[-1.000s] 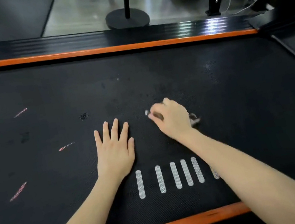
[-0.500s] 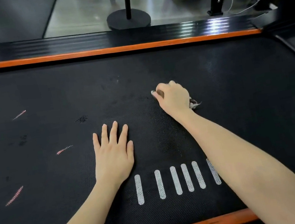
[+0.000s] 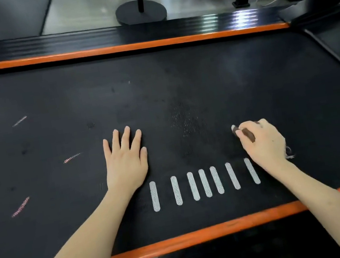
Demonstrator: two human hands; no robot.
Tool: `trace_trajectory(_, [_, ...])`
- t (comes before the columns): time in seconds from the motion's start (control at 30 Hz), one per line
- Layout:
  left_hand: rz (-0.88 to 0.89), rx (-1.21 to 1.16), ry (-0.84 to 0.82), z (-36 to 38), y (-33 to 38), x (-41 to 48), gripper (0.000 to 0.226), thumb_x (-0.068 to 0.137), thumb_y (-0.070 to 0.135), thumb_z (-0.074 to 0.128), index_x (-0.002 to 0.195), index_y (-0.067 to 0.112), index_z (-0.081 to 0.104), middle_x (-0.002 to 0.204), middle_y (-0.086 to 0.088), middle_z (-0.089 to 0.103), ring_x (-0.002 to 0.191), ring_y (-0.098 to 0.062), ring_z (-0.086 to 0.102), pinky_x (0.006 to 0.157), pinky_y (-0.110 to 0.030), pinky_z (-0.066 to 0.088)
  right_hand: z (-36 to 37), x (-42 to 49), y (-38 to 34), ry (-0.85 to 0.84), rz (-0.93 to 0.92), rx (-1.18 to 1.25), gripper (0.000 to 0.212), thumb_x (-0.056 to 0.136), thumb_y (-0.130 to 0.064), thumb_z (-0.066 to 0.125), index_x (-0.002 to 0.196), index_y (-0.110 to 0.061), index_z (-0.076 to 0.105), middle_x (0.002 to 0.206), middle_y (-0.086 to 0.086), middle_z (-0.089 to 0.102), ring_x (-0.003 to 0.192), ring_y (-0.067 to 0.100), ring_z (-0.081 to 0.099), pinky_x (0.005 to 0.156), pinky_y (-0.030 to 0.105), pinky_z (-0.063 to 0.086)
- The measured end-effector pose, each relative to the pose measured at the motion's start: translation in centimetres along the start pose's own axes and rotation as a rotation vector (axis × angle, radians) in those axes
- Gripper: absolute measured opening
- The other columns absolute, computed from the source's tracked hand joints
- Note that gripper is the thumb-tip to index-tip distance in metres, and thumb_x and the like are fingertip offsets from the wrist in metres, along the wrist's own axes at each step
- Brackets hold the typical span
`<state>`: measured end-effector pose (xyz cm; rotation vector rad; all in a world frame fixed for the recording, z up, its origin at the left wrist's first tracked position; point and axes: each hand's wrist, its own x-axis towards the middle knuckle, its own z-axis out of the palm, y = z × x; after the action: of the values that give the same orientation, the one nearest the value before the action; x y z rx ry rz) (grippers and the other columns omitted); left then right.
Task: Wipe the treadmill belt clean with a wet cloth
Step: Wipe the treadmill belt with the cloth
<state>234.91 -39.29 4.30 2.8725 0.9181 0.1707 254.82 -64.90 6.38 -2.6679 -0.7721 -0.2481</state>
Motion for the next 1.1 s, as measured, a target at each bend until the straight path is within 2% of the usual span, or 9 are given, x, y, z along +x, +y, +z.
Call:
trace_trajectory(0.1, [-0.007,0.002,-0.002,0.1,0.2,0.0,0.05,0.099,0.034,0.029,0.145,0.017,0.036,0.152,-0.012,0.03,0.141,-0.037,0.019,0.114,-0.055,0.01,-0.1,-2.0,-2.7,-0.031,0.024,-0.01,0.028,0.089,-0.045,0.05,0.089,-0.023,0.067,0.08,0.011,0.053,0.075,0.038,0.057,0.061,0.037,0.044])
trace_trajectory(0.27, [0.009,-0.026,-0.016,-0.1,-0.2,0.1,0.049,0.099,0.032,0.034,0.146,0.018,0.033,0.154,-0.01,0.026,0.143,-0.035,0.014,0.115,-0.052,0.007,1.6,-8.1,-12.6,-0.154,-0.3,0.171,0.022,0.082,-0.045,0.051,0.083,-0.029,0.065,0.077,0.005,0.053,0.066,0.028,0.054,0.055,0.033,0.043])
trace_trajectory(0.37, [0.037,-0.045,0.0,-0.2,-0.6,-0.1,0.048,0.1,0.031,0.036,0.145,0.017,0.036,0.153,-0.012,0.029,0.142,-0.036,0.017,0.114,-0.053,0.009,0.3,-9.6,-11.9,-0.279,-0.454,0.161,0.019,0.082,-0.044,0.054,0.087,-0.029,0.065,0.08,0.002,0.054,0.069,0.024,0.054,0.058,0.031,0.038])
trace_trajectory(0.5, [0.05,-0.025,0.01,-0.1,-0.8,-0.3,0.055,0.096,0.039,0.022,0.145,0.017,0.037,0.151,-0.012,0.032,0.141,-0.036,0.019,0.114,-0.053,0.009,-2.3,-9.0,-3.7,-0.193,-0.236,0.034,0.026,0.08,-0.051,0.047,0.087,-0.033,0.065,0.077,0.001,0.056,0.07,0.027,0.058,0.062,0.035,0.047])
trace_trajectory(0.6, [0.054,-0.036,0.021,-0.1,-0.7,-0.4,0.054,0.097,0.038,0.023,0.145,0.016,0.037,0.151,-0.014,0.031,0.141,-0.037,0.019,0.114,-0.053,0.008,-4.7,-8.8,1.9,-0.205,0.009,-0.068,0.016,0.086,-0.039,0.061,0.095,-0.027,0.067,0.084,0.005,0.055,0.081,0.034,0.058,0.072,0.039,0.044])
trace_trajectory(0.67, [0.043,-0.036,0.014,-0.1,-0.5,-0.3,0.049,0.1,0.034,0.027,0.146,0.017,0.034,0.153,-0.013,0.028,0.142,-0.037,0.015,0.114,-0.053,0.006,-5.1,-8.7,2.8,-0.252,0.031,-0.076,0.014,0.088,-0.033,0.062,0.098,-0.023,0.066,0.087,0.003,0.049,0.086,0.034,0.056,0.075,0.04,0.04])
trace_trajectory(0.8, [0.04,-0.058,0.012,-0.2,-0.3,-0.3,0.048,0.1,0.031,0.035,0.146,0.016,0.034,0.153,-0.014,0.028,0.142,-0.037,0.014,0.114,-0.053,0.005,-4.0,-8.8,-1.4,-0.337,-0.152,0.112,0.019,0.078,-0.044,0.053,0.089,-0.032,0.063,0.084,-0.004,0.044,0.083,0.03,0.055,0.076,0.04,0.042])
trace_trajectory(0.97, [0.024,-0.153,0.023,-0.6,-0.9,0.2,0.042,0.097,0.024,0.044,0.139,0.015,0.047,0.148,-0.015,0.036,0.14,-0.037,0.023,0.114,-0.052,0.01,-0.3,-10.1,-10.3,-0.456,-0.584,0.222,0.019,0.081,-0.042,0.05,0.09,-0.031,0.063,0.086,0.002,0.052,0.08,0.024,0.05,0.071,0.035,0.037])
trace_trajectory(1.1, [0.019,-0.108,0.071,-1.4,-2.7,1.2,0.039,0.094,0.02,0.052,0.132,0.011,0.054,0.142,-0.019,0.044,0.135,-0.041,0.032,0.111,-0.056,0.018,1.5,-7.0,-11.9,-0.351,-0.712,0.21,0.019,0.083,-0.038,0.05,0.089,-0.027,0.065,0.082,0.002,0.05,0.071,0.02,0.048,0.065,0.032,0.039])
